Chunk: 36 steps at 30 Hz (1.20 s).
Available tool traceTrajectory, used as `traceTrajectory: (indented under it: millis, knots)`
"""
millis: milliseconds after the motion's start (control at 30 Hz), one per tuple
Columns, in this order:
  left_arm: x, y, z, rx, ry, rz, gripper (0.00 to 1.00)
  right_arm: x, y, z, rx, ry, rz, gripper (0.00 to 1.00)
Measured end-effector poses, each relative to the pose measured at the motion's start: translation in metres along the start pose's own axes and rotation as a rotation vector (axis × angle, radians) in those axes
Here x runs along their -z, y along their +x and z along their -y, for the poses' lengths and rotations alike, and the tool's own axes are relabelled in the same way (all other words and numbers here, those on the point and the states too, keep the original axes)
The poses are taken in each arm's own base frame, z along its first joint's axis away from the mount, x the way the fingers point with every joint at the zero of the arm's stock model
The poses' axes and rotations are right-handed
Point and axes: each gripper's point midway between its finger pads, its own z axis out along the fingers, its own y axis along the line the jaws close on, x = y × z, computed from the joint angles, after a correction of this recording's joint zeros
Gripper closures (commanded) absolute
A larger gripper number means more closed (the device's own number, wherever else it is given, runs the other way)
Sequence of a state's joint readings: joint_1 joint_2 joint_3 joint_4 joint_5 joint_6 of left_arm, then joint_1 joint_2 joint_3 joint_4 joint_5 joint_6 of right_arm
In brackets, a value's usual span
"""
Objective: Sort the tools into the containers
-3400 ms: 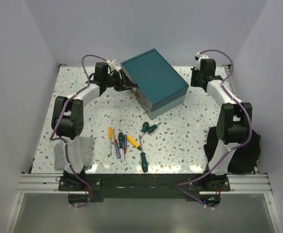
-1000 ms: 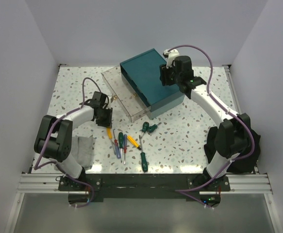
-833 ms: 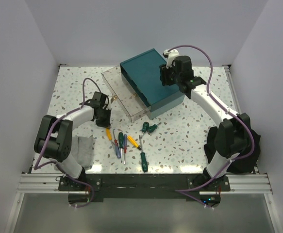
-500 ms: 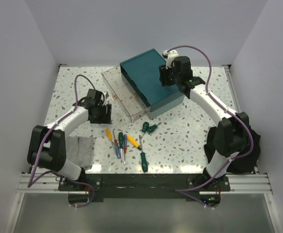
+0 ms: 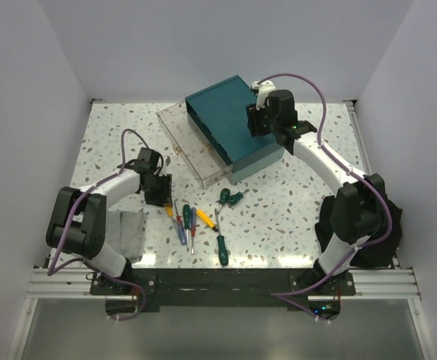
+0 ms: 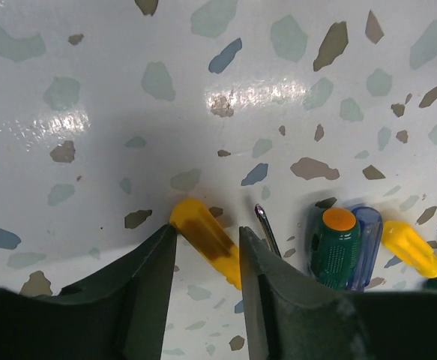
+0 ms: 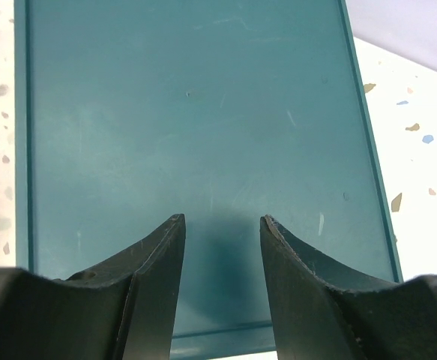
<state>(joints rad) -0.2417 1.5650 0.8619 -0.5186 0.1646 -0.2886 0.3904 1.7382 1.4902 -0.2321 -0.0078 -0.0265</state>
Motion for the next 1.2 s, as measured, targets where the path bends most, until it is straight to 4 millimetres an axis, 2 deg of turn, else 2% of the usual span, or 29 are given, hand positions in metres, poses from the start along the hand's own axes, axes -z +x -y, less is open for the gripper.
traceTrajectory:
  millis: [67,200,367,433,500,533,567,667,733,800,867,933,1067,1100,1200]
  knots:
    - [-0.002,0.001,0.0,0.004,0.005,-0.006,0.66,0.0,0.005,0.001,0.001,0.004,-0.01,0.52]
    - [-0.003,-0.002,-0.001,0.016,0.015,0.0,0.98,0.0,0.008,0.002,0.002,0.013,-0.016,0.52]
    - [0.008,-0.016,-0.018,0.05,0.024,0.016,1.0,0.0,0.007,0.002,0.0,0.014,-0.015,0.52]
    - [0.024,-0.04,-0.025,0.063,0.049,0.058,1.0,0.0,0.007,0.002,-0.001,0.014,-0.013,0.52]
    - [0.049,-0.077,-0.02,0.046,0.131,0.141,1.0,0.0,0.005,0.002,-0.001,0.013,-0.01,0.52]
    - [0.068,-0.104,-0.01,0.025,0.216,0.214,1.0,0.0,0.004,0.002,-0.001,0.014,-0.008,0.52]
    - [0.082,-0.123,0.0,0.001,0.282,0.27,1.0,0.0,0.004,0.002,-0.001,0.014,-0.007,0.52]
    - [0.14,-0.187,0.045,-0.078,0.554,0.516,1.0,0.0,0.004,0.003,0.0,0.015,-0.007,0.52]
    - [0.174,-0.211,0.073,-0.113,0.705,0.627,0.98,0.0,0.004,0.003,0.0,0.015,-0.007,0.52]
    - [0.194,-0.226,0.09,-0.127,0.791,0.669,0.98,0.0,0.004,0.003,0.001,0.016,-0.007,0.52]
    - [0.205,-0.246,0.099,-0.103,0.834,0.702,0.98,0.0,0.004,0.003,0.001,0.016,-0.007,0.52]
    - [0.198,-0.26,0.097,-0.033,0.834,0.699,0.98,0.0,0.004,0.003,0.003,0.016,-0.007,0.52]
    - [0.15,-0.271,0.085,0.163,0.79,0.616,1.0,0.001,0.004,0.004,0.014,0.017,-0.007,0.52]
    - [0.135,-0.271,0.082,0.219,0.778,0.585,1.0,0.001,0.004,0.004,0.019,0.017,-0.007,0.52]
    - [0.106,-0.269,0.079,0.321,0.755,0.519,0.99,0.001,0.004,0.004,0.026,0.018,-0.007,0.52]
